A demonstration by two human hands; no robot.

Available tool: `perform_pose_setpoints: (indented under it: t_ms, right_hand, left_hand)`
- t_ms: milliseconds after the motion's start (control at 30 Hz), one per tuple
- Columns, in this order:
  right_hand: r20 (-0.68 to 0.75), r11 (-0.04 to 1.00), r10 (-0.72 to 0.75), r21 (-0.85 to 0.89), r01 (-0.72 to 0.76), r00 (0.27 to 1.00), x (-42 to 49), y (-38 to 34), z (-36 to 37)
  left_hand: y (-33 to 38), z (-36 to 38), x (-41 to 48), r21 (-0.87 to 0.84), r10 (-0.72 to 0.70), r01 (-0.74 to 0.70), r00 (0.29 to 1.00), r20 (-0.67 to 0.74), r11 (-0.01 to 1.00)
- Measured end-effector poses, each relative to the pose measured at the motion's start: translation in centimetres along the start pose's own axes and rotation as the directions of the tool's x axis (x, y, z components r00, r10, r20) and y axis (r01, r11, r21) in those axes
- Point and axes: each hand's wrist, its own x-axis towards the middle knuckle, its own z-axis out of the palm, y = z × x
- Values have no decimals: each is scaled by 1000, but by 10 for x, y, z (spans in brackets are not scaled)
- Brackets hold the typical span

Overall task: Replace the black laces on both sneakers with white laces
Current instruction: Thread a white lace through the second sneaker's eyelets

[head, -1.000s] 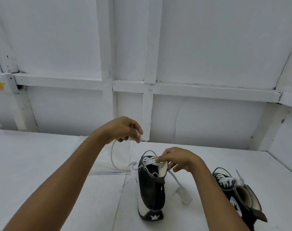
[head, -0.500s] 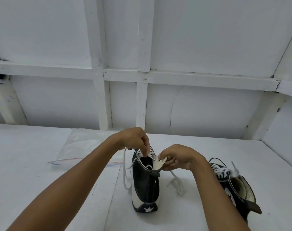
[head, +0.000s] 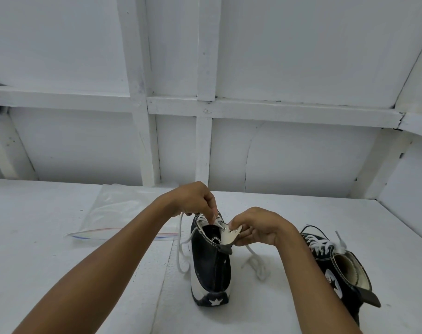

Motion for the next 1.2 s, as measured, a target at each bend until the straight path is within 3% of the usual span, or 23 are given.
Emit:
perform_pose_setpoints:
  t_ms: [367,500,600,667,700,733,767,800,867,933,1000,1100,1167,1200]
  right_hand:
    - [5,998,-20,-58,20,1000,3,7,7]
    - [-132,999,-29,-46,23,991,4,5,0]
    - [-218,945,-19,315,89,976,9,4,-7]
    - [-189,747,-26,649,144,982,11,1,-6]
    - [-172,638,-35,754,154,985,11,-1,-5]
    - [-166,595,-38,788,156,985,13,0,-5]
    - [-176,641,-32,752,155,984,14,0,-6]
    - [-196,757,-27,637,148,980,14,2,-8]
    - [-196,975,-20,213,62,980,13,5,-11]
    - [-107,980,19,-195,-40,994,6,7,-12]
    - [-5,934,-12,-357,9,1000,0,8,-10]
    - [-7,978,-179,-105,178,984,3,7,-7]
    - [-77,938,-202,271,216,976,7,4,-5]
    - [-90,860,-189,465,210,978,9,3,-5]
  left_hand:
    - [-4,12,7,-31,9,-6,996,94,999]
    - [-8,1,6,-75,-18,25,995,97,997]
    - [-13,-12,5,-103,-36,42,998,61,994]
    - [-15,-19,4,-127,-48,53,998,43,991]
    - [-16,-20,4,-125,-55,58,998,31,990]
    - [-16,-22,5,-109,-61,62,998,14,992]
    - [-16,-24,5,-83,-66,65,998,-1,994]
    - [-17,-26,4,-57,-70,70,997,-12,996]
    - [-19,-31,3,-17,-73,72,997,-24,997]
    - [-20,-36,3,-6,-71,70,997,-36,998]
    - [-19,-37,4,-14,-62,61,997,-51,998]
    - [-16,-35,6,-64,-33,30,998,-49,998]
    - [-15,-30,8,-80,-16,15,1000,-13,997]
    - [-15,-28,9,-73,-12,13,1000,10,997]
